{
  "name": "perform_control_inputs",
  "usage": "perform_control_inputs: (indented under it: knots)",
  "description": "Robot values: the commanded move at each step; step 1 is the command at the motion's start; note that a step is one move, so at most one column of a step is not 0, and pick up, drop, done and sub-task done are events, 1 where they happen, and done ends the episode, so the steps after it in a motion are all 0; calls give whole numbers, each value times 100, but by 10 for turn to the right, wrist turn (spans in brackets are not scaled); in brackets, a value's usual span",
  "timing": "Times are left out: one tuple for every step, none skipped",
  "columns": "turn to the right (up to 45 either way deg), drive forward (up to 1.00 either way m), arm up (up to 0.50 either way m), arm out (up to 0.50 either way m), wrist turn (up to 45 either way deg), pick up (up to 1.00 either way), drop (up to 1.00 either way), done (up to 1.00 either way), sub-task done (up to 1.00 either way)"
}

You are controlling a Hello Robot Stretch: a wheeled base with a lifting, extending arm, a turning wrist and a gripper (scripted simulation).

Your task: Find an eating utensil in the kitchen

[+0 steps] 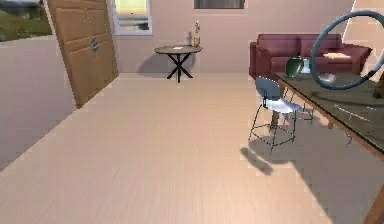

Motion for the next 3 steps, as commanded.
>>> perform_control_inputs:
  knots:
    - [60,0,0,0,0,0,0,0,0]
    - [0,5,0,0,0,0,0,0,0]
    - [450,0,0,0,0,0,0,0,0]
